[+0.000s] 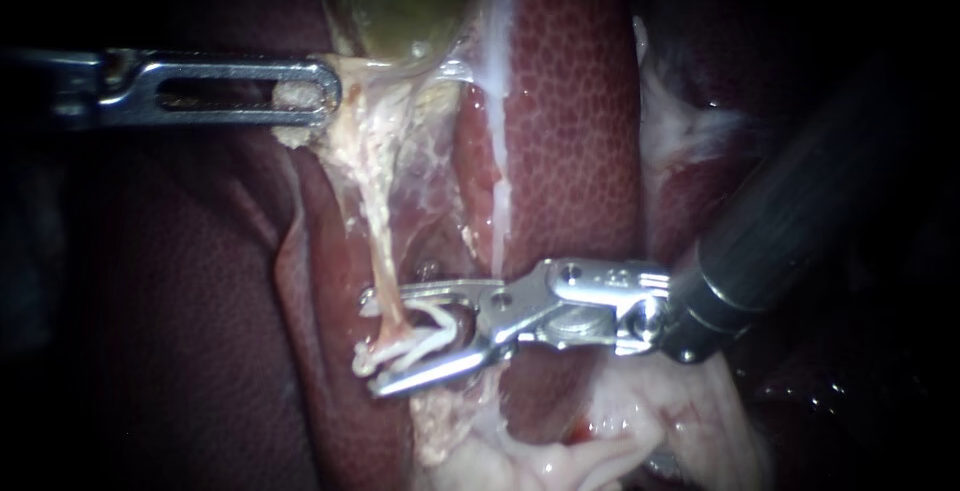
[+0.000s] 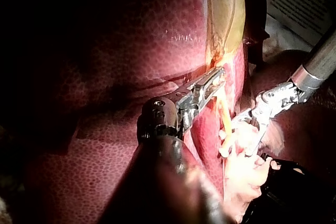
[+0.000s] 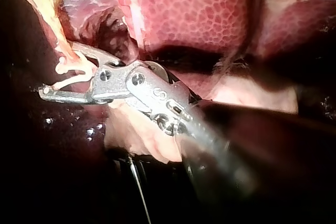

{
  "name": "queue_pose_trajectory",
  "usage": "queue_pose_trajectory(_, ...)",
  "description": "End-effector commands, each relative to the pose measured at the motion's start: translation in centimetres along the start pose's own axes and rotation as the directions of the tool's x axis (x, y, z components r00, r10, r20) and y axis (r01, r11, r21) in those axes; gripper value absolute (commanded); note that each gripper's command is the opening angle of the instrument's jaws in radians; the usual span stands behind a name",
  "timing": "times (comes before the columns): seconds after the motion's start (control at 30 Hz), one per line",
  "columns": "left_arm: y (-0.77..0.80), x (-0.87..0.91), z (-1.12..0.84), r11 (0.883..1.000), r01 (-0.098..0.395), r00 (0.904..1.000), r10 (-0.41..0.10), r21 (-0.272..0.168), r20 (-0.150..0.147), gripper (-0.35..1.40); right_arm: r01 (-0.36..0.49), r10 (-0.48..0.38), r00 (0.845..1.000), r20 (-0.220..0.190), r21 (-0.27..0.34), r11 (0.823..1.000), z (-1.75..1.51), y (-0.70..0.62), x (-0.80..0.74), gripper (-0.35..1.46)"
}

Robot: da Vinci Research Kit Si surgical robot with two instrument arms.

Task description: Clipping second clip left tube

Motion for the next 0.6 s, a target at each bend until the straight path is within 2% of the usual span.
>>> queue_pose_trajectory(0.03, 0.0, 0.0, 0.0, 1.0, 0.0, 1.0, 0.0, 0.0, 0.0, -0.35, 0.002, -0.002, 1.0, 0.002, -0.001, 1.0, 0.01, 0.01, 0.01, 0.6)
queue_pose_trajectory(0.5, 0.0, 0.01, 0.01, 1.0, 0.0, 1.0, 0.0, -0.001, 0.001, -0.35, 0.001, -0.001, 1.0, 0.004, -0.006, 1.0, 0.13, 0.1, 0.04, 0.58)
queue_pose_trajectory(0.57, 0.0, 0.01, 0.01, 1.0, 0.0, 1.0, 0.0, -0.001, 0.001, -0.35, -0.005, 0.005, 1.0, 0.007, -0.004, 1.0, 0.12, 0.09, 0.04, 0.53)
queue_pose_trajectory(0.6, 0.0, 0.01, 0.01, 1.0, 0.0, 1.0, 0.0, -0.001, 0.001, -0.35, -0.03, 0.03, 0.999, 0.024, 0.007, 1.0, 0.1, 0.08, 0.04, 0.45)
